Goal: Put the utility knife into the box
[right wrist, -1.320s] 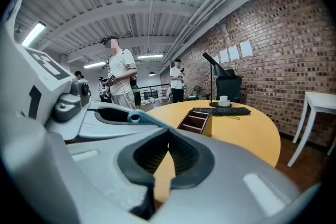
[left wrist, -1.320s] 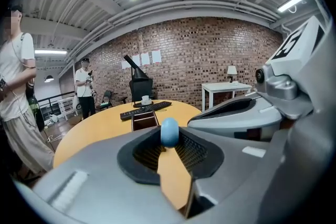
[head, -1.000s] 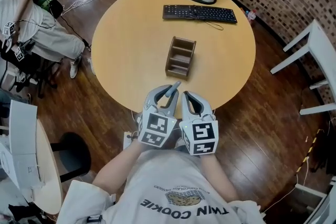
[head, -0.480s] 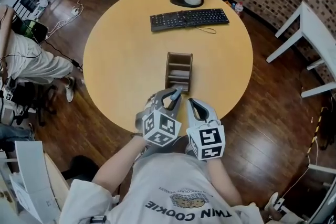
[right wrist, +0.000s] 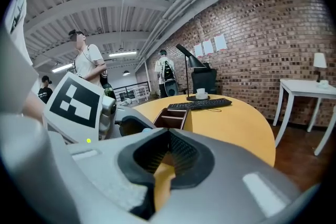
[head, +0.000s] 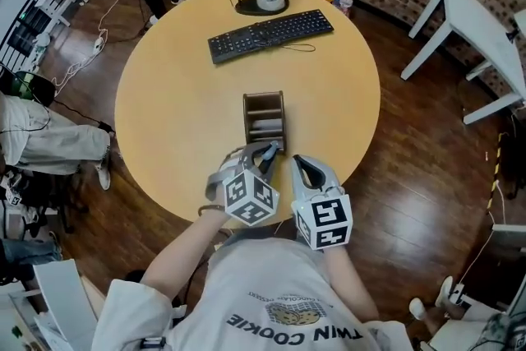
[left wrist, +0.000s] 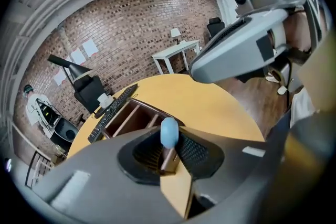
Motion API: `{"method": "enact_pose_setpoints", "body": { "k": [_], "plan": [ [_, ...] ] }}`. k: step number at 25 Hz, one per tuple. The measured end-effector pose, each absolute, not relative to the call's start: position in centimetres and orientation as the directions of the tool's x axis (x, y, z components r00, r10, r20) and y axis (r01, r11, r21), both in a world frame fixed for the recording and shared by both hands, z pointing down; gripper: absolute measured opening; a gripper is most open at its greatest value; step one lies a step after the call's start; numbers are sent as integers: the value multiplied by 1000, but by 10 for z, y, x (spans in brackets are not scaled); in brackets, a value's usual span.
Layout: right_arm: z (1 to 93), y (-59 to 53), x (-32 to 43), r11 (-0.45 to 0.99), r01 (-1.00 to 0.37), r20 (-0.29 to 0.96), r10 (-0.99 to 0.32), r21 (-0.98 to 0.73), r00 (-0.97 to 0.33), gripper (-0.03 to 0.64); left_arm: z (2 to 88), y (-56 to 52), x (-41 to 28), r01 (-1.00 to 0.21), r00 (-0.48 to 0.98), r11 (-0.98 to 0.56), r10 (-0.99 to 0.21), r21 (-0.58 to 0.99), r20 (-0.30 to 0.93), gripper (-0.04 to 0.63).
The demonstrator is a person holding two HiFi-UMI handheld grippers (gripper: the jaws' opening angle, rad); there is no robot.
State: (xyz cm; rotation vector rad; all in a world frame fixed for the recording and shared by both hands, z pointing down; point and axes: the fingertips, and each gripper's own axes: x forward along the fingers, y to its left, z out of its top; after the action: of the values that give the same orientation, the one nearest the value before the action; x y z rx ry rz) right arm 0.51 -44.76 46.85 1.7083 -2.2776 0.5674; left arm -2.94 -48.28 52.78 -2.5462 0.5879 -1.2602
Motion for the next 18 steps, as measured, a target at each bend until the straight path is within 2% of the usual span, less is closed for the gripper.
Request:
{"method": "enact_pose_setpoints", "body": {
  "k": [8,18],
  "plan": [
    [475,-444,17,194,-971,433,-870,-140,-236,2,552,-487,-17,-62,504,-867,-455,-495,734,77],
    [476,-437,21,173,-970,439,-868,-169,-231,2,563,-489,-9,-12,488,-851,-463,-524,740,77]
  ]
}}
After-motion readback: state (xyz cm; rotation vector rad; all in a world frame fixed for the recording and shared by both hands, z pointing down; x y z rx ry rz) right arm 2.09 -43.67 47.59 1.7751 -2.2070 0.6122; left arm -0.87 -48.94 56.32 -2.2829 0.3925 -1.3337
